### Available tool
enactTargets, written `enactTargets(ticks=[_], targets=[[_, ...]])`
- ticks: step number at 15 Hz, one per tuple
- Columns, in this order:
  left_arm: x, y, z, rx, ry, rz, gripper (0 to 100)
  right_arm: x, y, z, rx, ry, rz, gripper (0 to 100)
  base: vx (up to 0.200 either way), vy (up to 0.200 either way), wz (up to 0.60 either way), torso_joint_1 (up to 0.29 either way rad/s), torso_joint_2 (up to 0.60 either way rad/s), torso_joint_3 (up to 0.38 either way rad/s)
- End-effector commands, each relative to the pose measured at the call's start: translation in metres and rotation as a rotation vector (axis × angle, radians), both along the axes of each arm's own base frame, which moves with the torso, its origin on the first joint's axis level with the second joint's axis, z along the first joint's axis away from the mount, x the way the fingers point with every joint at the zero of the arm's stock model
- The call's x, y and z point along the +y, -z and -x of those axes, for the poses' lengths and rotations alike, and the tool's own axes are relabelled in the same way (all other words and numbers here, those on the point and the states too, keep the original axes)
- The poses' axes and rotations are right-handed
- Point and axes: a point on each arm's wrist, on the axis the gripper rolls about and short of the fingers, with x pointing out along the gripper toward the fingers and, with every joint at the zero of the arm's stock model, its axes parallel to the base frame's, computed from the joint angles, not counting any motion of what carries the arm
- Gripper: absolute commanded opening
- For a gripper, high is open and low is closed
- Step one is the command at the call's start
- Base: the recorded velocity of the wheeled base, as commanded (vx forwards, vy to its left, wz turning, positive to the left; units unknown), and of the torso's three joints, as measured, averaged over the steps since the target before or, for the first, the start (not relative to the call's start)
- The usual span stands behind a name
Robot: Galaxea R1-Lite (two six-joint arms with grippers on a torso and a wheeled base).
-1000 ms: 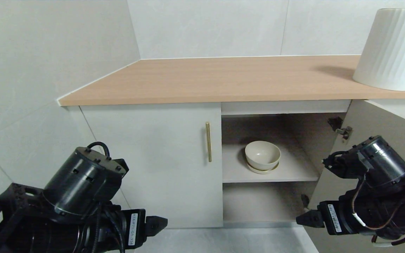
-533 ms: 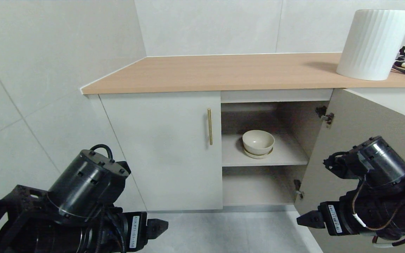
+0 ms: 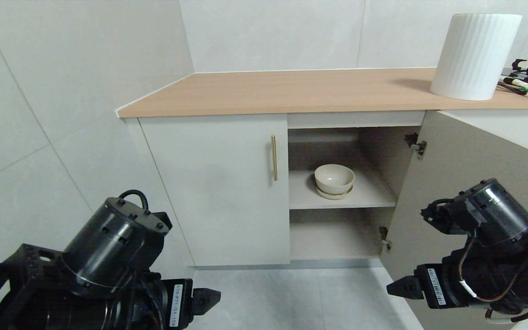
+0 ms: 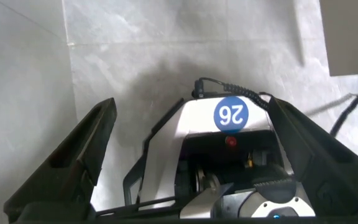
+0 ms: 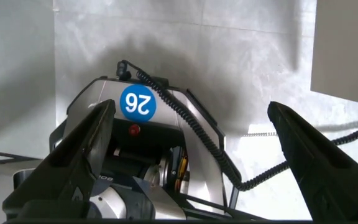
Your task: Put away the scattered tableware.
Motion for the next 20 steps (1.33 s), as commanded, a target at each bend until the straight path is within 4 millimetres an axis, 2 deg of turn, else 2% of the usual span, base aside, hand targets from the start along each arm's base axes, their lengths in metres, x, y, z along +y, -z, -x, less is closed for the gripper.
enactTargets(ticks=[1,3,6,13,18,20], targets=[[0.0,0.0,-0.001,0.001,-0.001,-0.002,100,0.0,0.0,0.0,0.0,0.001,0.0,100,0.0,0.0,0.0,0.0,0.0,0.0],[-0.001,0.001,-0.001,0.002,-0.001,-0.003,100,-0.001,-0.001,0.001,-0.001,-0.001,0.001,100,0.0,0.0,0.0,0.0,0.0,0.0],[0.0,0.002,0.0,0.004,0.011,-0.016,100,-0.005,-0.006,0.008,-0.028,-0.031,0.004,100,0.0,-0.2,0.0,0.001,0.0,-0.004],[0.0,0.002,0.0,0.002,0.01,-0.015,100,-0.029,-0.031,0.08,0.042,-0.3,0.159,100,0.0,-0.2,0.0,0.004,0.0,0.0],[0.0,0.002,0.0,0.002,0.01,-0.015,100,-0.041,-0.034,0.091,0.006,-0.284,0.261,100,0.0,-0.2,0.0,-0.002,0.0,0.003],[0.0,0.002,0.0,0.002,0.01,-0.015,100,-0.046,-0.038,0.097,-0.004,-0.285,0.259,100,0.0,0.0,0.0,0.0,0.0,0.0]])
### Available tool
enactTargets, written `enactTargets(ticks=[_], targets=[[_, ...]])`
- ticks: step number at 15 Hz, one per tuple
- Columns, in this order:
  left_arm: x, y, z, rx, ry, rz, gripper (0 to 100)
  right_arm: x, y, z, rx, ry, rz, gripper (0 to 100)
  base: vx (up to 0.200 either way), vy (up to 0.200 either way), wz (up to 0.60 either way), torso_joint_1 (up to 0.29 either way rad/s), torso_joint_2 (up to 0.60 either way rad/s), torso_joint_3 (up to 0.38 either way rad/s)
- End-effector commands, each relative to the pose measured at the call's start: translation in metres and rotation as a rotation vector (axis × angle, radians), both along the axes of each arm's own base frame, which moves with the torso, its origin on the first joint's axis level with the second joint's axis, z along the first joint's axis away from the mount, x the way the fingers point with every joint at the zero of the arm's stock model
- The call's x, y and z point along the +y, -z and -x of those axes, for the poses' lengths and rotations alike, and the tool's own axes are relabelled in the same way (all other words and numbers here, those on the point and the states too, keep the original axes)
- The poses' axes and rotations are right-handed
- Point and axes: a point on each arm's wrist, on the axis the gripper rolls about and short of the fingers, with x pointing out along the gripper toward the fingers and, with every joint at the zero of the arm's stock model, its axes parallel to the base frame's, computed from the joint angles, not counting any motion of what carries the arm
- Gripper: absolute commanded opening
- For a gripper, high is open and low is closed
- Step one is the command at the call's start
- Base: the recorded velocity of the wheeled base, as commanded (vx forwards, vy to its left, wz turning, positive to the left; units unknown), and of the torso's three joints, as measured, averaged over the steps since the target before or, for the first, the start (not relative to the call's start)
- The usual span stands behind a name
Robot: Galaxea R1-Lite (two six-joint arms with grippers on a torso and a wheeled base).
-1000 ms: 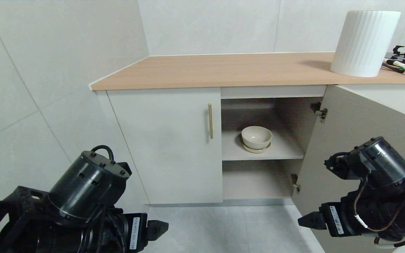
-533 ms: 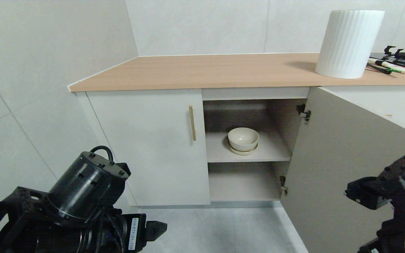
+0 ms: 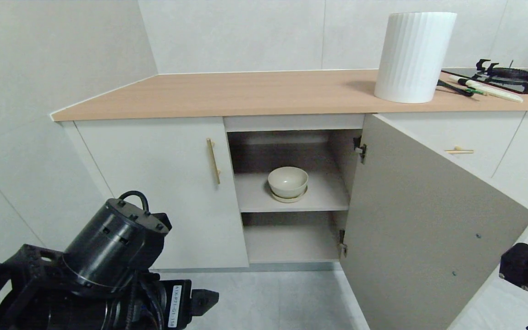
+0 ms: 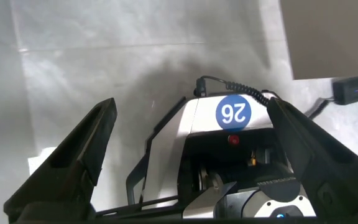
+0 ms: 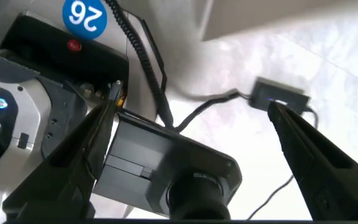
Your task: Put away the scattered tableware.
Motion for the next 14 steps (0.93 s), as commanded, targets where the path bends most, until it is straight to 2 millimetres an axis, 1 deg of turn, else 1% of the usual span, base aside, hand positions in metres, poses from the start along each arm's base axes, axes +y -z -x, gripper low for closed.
enactTargets(ticks=[1,5,10,12,14], targets=[[0.0,0.0,0.0,-0.001,-0.002,0.001,100,-0.007,-0.007,0.007,-0.04,-0.005,-0.026,100,0.0,0.0,0.0,0.0,0.0,0.0],[0.0,-0.001,0.0,-0.003,-0.001,0.005,100,-0.013,-0.011,0.007,-0.112,0.061,0.037,100,0.0,0.0,0.0,0.0,0.0,0.0],[0.0,-0.001,0.0,-0.002,-0.001,0.004,100,-0.026,-0.02,-0.003,-0.181,0.233,0.067,100,0.0,0.0,0.0,0.0,0.0,0.0],[0.0,-0.001,0.0,-0.003,-0.002,0.003,100,-0.031,-0.024,-0.007,-0.193,0.277,0.074,100,0.0,0.0,0.0,0.0,0.0,0.0],[0.0,-0.001,0.0,-0.003,-0.001,0.005,100,-0.04,-0.027,-0.012,-0.206,0.33,0.095,100,0.0,0.0,0.0,0.0,0.0,0.0]])
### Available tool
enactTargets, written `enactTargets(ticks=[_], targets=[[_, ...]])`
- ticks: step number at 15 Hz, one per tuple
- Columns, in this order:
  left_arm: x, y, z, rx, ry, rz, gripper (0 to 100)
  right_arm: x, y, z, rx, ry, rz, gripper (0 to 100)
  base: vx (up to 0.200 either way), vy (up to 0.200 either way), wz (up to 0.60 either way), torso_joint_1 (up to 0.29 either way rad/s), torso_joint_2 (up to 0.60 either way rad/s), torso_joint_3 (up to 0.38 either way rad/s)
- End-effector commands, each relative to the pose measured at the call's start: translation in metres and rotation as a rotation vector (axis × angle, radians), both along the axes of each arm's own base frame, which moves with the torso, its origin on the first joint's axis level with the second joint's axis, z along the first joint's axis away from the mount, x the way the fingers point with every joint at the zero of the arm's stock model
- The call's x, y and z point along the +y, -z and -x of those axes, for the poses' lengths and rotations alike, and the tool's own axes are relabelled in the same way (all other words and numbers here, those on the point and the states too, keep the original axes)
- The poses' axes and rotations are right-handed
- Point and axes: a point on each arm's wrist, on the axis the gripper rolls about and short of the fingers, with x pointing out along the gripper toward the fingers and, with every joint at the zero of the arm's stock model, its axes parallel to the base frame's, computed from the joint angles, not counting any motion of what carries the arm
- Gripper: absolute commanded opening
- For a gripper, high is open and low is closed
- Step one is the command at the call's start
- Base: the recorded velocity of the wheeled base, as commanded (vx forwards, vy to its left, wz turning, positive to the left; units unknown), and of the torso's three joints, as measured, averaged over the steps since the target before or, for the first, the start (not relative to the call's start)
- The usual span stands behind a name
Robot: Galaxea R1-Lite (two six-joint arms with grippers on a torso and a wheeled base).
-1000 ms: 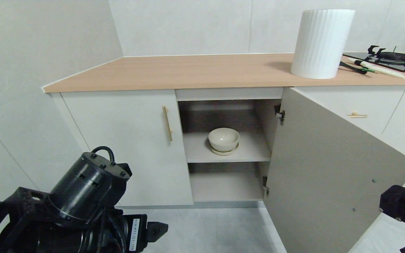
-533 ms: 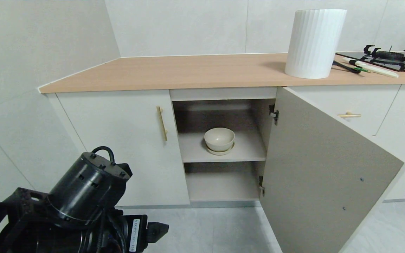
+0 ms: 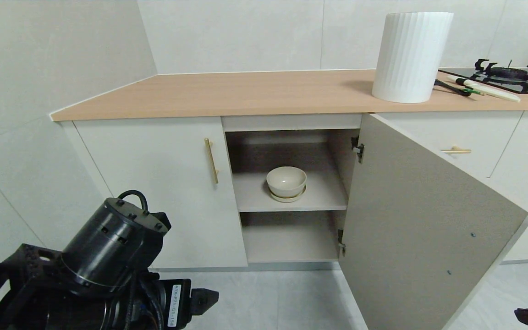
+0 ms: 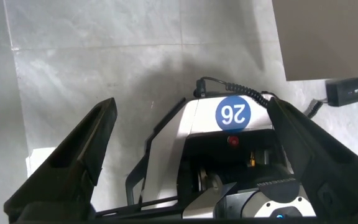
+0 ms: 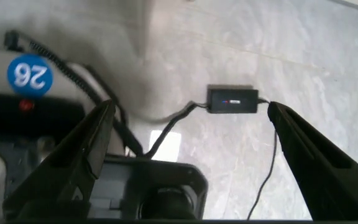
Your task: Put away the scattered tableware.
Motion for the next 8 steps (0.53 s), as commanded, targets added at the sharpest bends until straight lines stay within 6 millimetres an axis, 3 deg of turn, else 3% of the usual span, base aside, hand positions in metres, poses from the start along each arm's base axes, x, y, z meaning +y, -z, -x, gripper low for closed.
enactTargets(ticks=[1,8], targets=[[0.0,0.0,0.0,0.001,-0.001,-0.002,100,-0.011,-0.003,-0.006,-0.006,0.073,0.021,100,0.0,0.0,0.0,0.0,0.0,0.0],[0.0,0.001,0.0,0.002,-0.003,-0.002,100,-0.034,0.011,-0.051,-0.028,0.248,0.059,100,0.0,0.0,0.0,0.0,0.0,0.0]])
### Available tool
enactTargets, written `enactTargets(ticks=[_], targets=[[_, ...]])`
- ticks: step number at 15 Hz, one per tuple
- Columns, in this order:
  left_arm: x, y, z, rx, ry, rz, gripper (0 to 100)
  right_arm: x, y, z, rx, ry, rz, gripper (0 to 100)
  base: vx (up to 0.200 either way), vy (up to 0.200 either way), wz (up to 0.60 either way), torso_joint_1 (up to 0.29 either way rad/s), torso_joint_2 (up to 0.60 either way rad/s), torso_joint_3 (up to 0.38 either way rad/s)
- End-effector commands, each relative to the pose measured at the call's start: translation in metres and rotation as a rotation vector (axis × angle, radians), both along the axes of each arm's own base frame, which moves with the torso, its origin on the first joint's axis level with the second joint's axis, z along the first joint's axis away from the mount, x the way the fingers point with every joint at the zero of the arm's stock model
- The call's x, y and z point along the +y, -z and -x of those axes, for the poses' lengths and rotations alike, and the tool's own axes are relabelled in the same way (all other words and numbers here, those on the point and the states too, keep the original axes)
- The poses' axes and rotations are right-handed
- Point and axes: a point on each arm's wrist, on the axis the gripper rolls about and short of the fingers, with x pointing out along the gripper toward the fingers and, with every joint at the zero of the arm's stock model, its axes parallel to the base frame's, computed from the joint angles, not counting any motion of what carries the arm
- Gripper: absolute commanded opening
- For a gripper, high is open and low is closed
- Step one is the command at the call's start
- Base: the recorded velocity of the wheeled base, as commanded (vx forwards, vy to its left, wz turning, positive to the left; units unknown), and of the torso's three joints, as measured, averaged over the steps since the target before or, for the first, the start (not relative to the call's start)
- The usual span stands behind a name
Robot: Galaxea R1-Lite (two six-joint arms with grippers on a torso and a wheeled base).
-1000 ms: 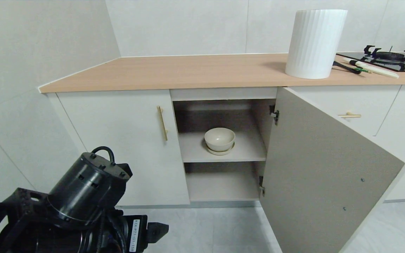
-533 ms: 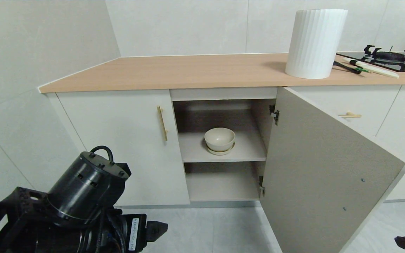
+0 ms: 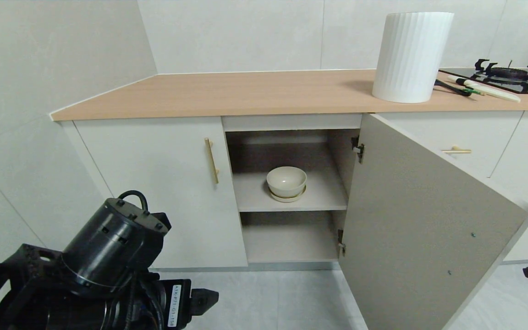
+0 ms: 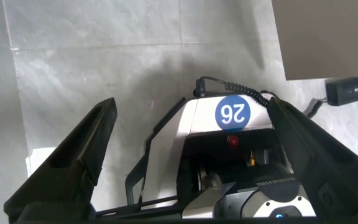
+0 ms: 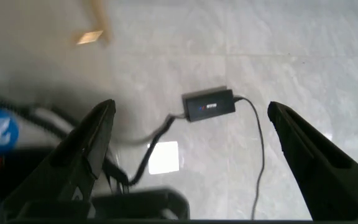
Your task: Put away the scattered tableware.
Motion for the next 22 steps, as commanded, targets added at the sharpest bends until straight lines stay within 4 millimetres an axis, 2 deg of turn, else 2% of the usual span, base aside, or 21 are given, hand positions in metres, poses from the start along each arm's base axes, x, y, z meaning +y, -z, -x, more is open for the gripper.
enactTargets(ticks=[1,6,10,15,22], targets=[[0.0,0.0,0.0,0.0,-0.001,-0.002,100,-0.005,0.014,-0.02,0.054,0.054,0.008,100,0.0,0.0,0.0,0.0,0.0,0.0],[0.0,0.0,0.0,0.001,0.0,-0.001,100,-0.008,0.025,-0.039,0.07,0.085,0.006,100,0.0,0.0,0.0,0.0,0.0,0.0],[0.0,0.001,0.0,0.002,0.0,-0.002,100,-0.006,0.029,-0.053,-0.009,0.071,-0.029,100,0.0,0.0,0.0,0.0,0.0,0.0],[0.0,0.001,0.0,0.002,0.0,-0.002,100,-0.002,0.029,-0.059,-0.048,0.031,-0.09,100,0.0,0.0,0.0,0.0,0.0,0.0],[0.0,0.0,0.0,0.001,0.0,-0.001,100,0.037,0.042,-0.065,-0.067,-0.06,-0.188,100,0.0,0.0,0.0,0.0,0.0,0.0]])
